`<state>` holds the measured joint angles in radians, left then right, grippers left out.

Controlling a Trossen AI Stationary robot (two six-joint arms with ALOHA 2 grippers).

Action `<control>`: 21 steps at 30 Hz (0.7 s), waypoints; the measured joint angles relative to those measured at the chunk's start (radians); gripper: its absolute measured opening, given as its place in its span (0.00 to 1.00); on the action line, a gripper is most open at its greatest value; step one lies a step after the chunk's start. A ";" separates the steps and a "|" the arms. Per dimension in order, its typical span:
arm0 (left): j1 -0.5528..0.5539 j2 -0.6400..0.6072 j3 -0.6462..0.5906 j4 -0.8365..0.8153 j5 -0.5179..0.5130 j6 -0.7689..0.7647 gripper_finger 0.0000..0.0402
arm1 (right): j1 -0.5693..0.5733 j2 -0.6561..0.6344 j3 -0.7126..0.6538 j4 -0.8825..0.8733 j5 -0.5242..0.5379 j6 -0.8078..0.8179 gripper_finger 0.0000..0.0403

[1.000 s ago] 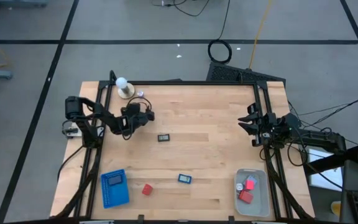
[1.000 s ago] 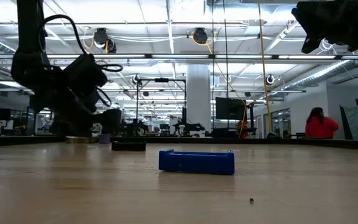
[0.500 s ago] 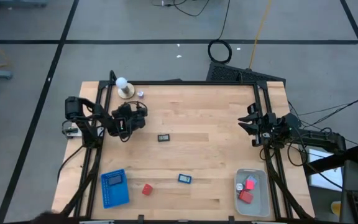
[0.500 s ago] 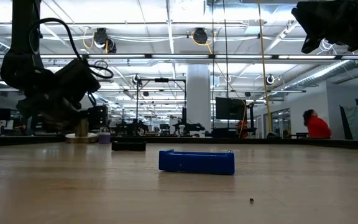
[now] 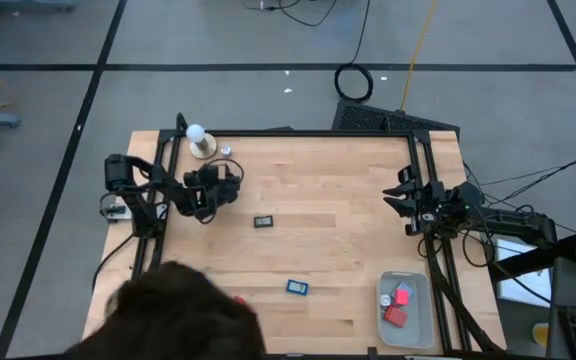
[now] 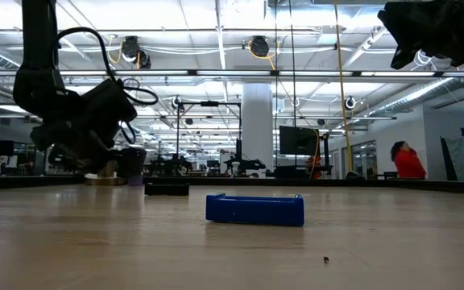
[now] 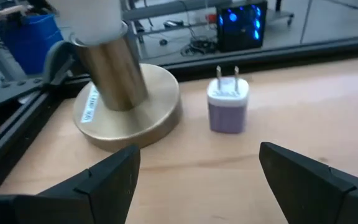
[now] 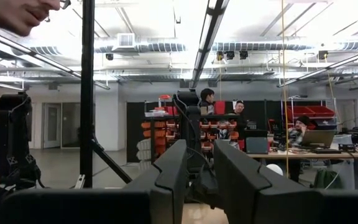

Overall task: Pick & Place Office items
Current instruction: Put the purple charger adapter into the gray bin

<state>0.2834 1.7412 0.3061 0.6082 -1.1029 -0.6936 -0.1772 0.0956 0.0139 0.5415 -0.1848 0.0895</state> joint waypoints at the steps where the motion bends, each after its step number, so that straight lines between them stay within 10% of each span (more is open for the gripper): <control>1: 0.003 0.000 0.000 0.000 0.006 0.004 0.83 | 0.000 0.000 0.000 0.000 0.000 0.000 0.18; 21: 0.062 0.000 0.067 -0.066 0.058 0.006 0.83 | 0.000 0.000 0.000 0.000 0.000 0.000 0.18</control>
<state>0.3458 1.7412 0.3729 0.5426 -1.0447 -0.6872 -0.1772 0.0956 0.0143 0.5415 -0.1849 0.0898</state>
